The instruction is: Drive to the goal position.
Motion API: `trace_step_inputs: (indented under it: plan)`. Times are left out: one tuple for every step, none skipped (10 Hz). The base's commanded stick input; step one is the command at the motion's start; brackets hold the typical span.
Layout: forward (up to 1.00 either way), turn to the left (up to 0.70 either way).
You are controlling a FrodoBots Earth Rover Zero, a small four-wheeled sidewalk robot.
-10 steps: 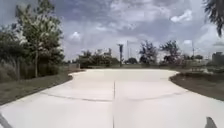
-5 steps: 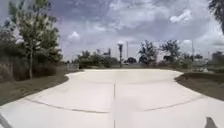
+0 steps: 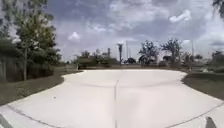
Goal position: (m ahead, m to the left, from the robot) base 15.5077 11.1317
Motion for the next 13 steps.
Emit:
trace_step_inputs:
  plan:
    - [0.7,0.0]
    - [0.7,0.0]
    - [0.7,0.0]
    - [0.7,0.0]
    - [0.7,0.0]
    - [0.7,0.0]
    - [0.7,0.0]
    - [0.7,0.0]
    - [0.7,0.0]
    - [0.7,0.0]
    - [0.7,0.0]
    - [0.7,0.0]
    - [0.7,0.0]
